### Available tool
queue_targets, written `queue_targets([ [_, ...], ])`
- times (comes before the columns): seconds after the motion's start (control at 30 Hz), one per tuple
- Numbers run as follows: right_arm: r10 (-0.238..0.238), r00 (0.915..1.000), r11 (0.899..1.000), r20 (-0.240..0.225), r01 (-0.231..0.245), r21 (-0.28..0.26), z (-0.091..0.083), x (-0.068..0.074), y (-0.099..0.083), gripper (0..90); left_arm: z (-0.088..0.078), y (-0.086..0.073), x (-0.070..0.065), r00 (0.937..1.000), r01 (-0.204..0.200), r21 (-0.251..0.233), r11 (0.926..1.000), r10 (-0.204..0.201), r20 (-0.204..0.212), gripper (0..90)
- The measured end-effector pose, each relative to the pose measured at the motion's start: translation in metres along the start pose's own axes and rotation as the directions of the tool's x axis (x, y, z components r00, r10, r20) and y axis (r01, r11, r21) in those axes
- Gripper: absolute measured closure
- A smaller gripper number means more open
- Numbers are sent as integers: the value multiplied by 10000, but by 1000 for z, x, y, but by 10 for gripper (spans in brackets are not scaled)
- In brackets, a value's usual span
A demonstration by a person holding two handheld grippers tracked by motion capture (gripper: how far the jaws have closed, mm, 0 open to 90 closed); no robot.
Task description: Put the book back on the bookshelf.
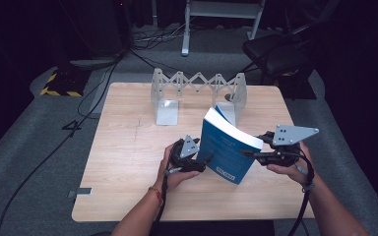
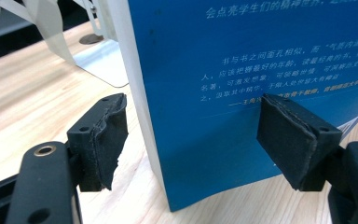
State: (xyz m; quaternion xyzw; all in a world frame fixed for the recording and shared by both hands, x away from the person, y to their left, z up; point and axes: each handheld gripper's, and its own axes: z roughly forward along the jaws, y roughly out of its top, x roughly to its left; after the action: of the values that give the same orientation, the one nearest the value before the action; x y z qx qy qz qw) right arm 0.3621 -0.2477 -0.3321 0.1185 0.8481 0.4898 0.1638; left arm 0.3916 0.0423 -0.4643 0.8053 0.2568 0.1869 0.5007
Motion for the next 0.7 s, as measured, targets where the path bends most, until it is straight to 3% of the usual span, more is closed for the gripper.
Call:
queue_targets([
  [0.13, 160, 9998, 9998, 129, -161, 119, -2, -4, 0, 576, 1, 2, 0, 10000, 57, 116, 9999, -56, -13, 252],
  [0.27, 47, 10000, 9988, -72, -44, 495, 0, -5, 6, 576, -3, 1, -2, 9984, -126, 838, 9964, 172, -540, 265],
  [0.4, 379, 9992, 9954, -130, -366, 882, 3, -9, 12, 580, -19, -4, -2, 9991, 28, 1044, 9945, 15, -414, 282],
  [0.57, 555, 9981, 9911, -261, -519, 1227, 6, -12, 19, 576, -46, -19, -2, 9987, -48, 1920, 9814, 144, -485, 275],
  [0.6, 586, 9979, 9898, -293, -542, 1314, 7, -13, 21, 576, -57, -29, -1, 9984, -66, 2228, 9749, 187, -525, 276],
  [0.67, 516, 9981, 9860, -343, -455, 1602, 11, -14, 26, 573, -69, -40, 2, 9986, 144, 2501, 9681, -10, -535, 275],
  [0.7, 516, 9981, 9860, -343, -455, 1602, 11, -14, 26, 573, -69, -40, 2, 9986, 144, 2501, 9681, -10, -535, 271],
])
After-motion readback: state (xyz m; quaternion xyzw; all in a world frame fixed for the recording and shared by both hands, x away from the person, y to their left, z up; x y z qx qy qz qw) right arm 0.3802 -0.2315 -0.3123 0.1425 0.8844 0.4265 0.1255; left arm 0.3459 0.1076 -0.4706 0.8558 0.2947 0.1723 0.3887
